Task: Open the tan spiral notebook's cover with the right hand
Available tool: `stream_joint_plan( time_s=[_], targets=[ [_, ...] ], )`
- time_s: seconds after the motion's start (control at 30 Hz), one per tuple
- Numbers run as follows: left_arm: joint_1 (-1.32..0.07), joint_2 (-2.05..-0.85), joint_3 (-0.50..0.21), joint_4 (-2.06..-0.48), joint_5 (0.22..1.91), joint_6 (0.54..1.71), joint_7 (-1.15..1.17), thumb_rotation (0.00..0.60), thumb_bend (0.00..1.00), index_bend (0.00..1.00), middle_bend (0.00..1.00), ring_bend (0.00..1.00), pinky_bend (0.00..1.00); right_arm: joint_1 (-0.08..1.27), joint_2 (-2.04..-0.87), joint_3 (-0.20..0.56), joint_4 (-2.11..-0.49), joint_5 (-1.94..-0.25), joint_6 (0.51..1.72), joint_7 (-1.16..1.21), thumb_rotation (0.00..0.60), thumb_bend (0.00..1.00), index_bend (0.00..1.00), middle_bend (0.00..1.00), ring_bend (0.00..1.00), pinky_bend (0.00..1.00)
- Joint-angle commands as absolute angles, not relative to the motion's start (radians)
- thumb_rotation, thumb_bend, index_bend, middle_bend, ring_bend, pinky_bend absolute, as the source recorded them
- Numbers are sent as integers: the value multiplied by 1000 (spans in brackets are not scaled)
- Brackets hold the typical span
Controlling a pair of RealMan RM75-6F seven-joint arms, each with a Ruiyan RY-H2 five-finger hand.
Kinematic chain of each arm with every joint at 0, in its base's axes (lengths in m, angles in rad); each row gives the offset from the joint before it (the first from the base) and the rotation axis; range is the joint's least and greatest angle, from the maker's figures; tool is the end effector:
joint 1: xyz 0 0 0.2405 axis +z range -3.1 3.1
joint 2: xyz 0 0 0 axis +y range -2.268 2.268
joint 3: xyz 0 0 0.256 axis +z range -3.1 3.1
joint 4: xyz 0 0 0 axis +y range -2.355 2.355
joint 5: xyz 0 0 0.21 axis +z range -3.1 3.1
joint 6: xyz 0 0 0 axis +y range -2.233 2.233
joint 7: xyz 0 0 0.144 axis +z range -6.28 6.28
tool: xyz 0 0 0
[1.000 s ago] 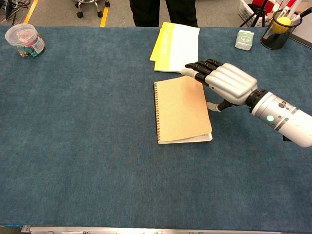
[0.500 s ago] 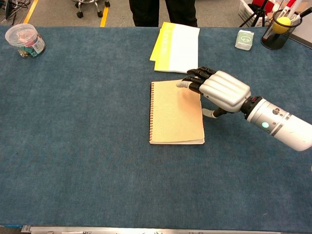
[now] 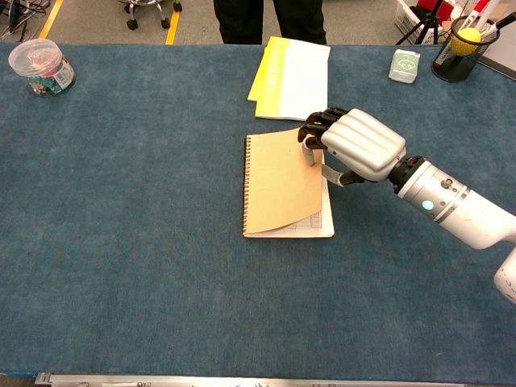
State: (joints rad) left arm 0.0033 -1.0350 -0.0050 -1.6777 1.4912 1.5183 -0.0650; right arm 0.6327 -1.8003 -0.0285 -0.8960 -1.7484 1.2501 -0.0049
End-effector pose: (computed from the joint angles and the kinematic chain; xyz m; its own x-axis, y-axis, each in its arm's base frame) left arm -0.3211 0.1434 0.1787 0.3517 0.0433 0.9351 0.9313 0.0850 -0.3542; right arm -0.1956 -0.3026 -0.0623 0.5701 0.0097 0.8215 -0.5978 -0.6811 0.4228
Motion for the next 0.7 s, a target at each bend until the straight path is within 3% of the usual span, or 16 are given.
stream_joint_plan(
  time_s=[0.03, 0.3, 0.7],
  targets=[
    [5, -1033, -5, -1680, 1491, 1521, -67, 600, 510, 279, 253, 149, 166, 640, -1806, -21, -901, -1747, 1257, 1, 600, 422, 679, 413, 266, 291],
    [9, -1025, -4, -1686, 1489, 1521, -70, 600, 511, 279, 253, 149, 166, 677, -1772, 5, -958, -1752, 1266, -7, 600, 430, 735, 446, 307, 306],
    [8, -1016, 4, -1702, 1500, 1513, -74, 600, 510, 279, 253, 149, 166, 731, -1602, 11, -1149, -1785, 1244, -59, 600, 435, 754, 463, 339, 319]
  ],
)
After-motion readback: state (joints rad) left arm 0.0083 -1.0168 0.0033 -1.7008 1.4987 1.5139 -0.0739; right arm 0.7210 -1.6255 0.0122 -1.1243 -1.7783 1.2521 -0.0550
